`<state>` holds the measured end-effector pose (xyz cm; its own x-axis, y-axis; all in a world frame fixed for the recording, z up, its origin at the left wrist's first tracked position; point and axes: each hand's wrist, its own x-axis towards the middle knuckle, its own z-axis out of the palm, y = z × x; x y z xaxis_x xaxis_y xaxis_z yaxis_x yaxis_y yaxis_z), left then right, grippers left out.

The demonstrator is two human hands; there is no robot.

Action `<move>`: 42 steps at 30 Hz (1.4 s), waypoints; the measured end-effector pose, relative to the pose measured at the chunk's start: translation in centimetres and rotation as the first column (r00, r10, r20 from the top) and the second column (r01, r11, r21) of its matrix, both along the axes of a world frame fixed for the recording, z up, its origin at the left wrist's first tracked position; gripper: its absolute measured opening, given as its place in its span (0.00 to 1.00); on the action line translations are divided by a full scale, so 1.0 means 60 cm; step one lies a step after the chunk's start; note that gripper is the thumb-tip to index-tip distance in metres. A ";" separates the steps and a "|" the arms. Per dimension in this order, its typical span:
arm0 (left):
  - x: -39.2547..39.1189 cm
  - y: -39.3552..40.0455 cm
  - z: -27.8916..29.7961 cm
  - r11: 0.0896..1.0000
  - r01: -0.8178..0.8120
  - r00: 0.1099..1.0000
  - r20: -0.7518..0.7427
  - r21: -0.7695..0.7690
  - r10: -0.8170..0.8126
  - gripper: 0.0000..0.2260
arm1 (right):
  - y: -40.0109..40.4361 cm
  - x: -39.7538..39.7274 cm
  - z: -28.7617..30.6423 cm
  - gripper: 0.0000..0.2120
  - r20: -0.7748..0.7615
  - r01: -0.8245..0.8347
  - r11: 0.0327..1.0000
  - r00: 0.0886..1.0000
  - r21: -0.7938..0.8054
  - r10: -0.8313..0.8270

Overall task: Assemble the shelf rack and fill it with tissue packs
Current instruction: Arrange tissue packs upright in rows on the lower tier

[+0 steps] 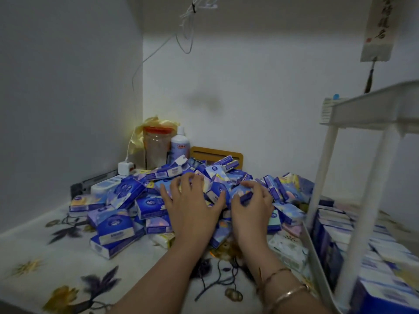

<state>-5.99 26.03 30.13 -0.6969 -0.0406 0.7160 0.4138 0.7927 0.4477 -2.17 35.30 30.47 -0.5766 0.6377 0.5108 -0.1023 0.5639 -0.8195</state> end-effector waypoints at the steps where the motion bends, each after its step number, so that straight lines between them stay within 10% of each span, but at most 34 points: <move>1: -0.003 0.001 -0.001 1.000 -0.008 1.000 -0.007 0.003 0.008 0.24 | 0.010 -0.004 0.000 0.08 -0.011 -0.015 1.000 1.000 -0.007 0.015; 7: 0.012 -0.007 -0.002 0.999 0.044 0.993 0.108 0.017 -0.046 0.16 | 0.020 0.009 0.008 0.05 -0.162 -0.058 0.983 0.986 -0.171 0.030; 13: 0.039 -0.024 0.008 0.884 0.281 0.957 -0.043 0.373 -0.286 0.13 | -0.002 0.036 0.023 0.18 -0.400 -0.153 0.988 0.905 0.007 0.143; 18: 0.046 -0.038 0.027 0.356 0.349 0.719 -0.004 0.867 -0.695 0.08 | -0.021 0.037 0.008 0.18 -0.322 -0.332 0.917 0.863 0.221 0.390; 23: 0.032 -0.046 0.034 -0.011 0.218 0.521 -0.126 0.976 -0.844 0.21 | -0.015 0.037 0.005 0.18 -0.235 -0.437 0.863 0.838 0.254 0.493; 29: 0.037 -0.048 0.033 0.208 0.297 0.553 0.009 0.932 -0.833 0.15 | -0.013 0.050 0.019 0.14 -0.357 -0.707 0.707 0.658 0.013 0.663; 32: 0.034 -0.047 0.031 0.213 0.284 0.609 -0.004 0.935 -0.793 0.14 | -0.008 0.050 0.024 0.14 -0.438 -0.655 0.744 0.712 -0.134 0.548; 36: 0.031 -0.055 0.032 0.123 0.292 0.691 -0.121 0.948 -0.713 0.13 | -0.001 0.033 0.006 0.11 -0.067 -0.458 0.889 0.887 0.013 0.457; 39: 0.031 -0.061 0.036 0.019 0.310 0.685 -0.209 0.951 -0.698 0.14 | -0.009 0.021 -0.016 0.26 0.286 -0.510 0.833 0.848 0.214 0.446; 42: 0.033 -0.060 0.037 -0.040 0.340 0.654 -0.266 0.940 -0.708 0.17 | -0.008 0.010 -0.022 0.27 0.308 -0.500 0.826 0.854 0.261 0.419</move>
<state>-4.01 22.42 32.33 -0.9536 -0.0092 0.3009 0.2368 -0.6400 0.7310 -1.56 34.81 29.16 -0.8851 0.0927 0.4560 -0.2501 0.7317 -0.6341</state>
